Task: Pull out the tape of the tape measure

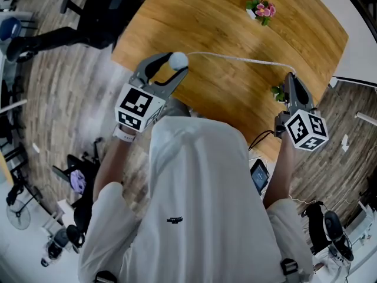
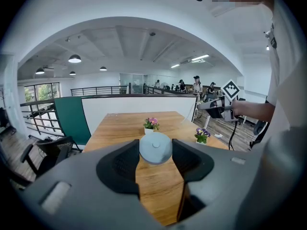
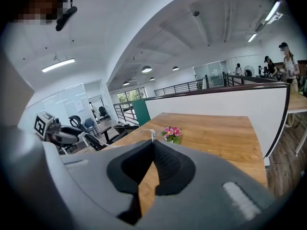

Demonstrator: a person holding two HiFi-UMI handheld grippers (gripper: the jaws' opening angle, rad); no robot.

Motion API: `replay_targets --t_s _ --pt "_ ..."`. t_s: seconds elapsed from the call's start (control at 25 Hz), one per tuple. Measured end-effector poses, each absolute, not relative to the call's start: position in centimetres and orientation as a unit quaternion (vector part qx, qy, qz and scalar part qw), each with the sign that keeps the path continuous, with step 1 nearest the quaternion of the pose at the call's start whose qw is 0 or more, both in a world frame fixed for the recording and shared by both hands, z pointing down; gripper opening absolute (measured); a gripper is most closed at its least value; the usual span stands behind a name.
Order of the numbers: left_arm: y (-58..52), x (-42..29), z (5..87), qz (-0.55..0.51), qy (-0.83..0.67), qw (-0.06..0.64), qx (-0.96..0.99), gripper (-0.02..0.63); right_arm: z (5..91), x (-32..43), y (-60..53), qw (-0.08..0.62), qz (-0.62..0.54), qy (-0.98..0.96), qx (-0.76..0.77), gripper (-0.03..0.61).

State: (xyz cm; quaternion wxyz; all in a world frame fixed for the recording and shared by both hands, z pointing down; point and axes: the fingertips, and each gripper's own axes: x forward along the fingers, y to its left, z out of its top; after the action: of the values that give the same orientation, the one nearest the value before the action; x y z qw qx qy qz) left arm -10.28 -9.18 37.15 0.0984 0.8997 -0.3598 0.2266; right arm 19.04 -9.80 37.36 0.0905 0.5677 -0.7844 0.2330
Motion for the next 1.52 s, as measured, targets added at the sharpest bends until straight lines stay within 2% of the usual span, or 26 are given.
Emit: replay_targets --t_s 0.48,1.0,1.2,1.52 --pt "-11.6 -9.3 38.4 0.221 -0.401 0.087 0.885 0.235 37.9 17.2 -10.3 0.059 0.226 -0.784 0.575 0.005" --pt "-13.6 -7.5 41.6 0.214 -0.423 0.115 0.873 0.235 42.5 16.4 -11.1 0.069 0.234 -0.762 0.599 0.005" --pt "-13.7 -6.8 44.0 0.212 -0.424 0.158 0.866 0.235 45.0 16.1 -10.9 0.078 0.243 -0.757 0.602 0.005" --pt "-14.0 -6.5 48.0 0.214 -0.447 0.174 0.851 0.235 49.7 15.8 -11.0 0.074 0.276 -0.737 0.612 0.006"
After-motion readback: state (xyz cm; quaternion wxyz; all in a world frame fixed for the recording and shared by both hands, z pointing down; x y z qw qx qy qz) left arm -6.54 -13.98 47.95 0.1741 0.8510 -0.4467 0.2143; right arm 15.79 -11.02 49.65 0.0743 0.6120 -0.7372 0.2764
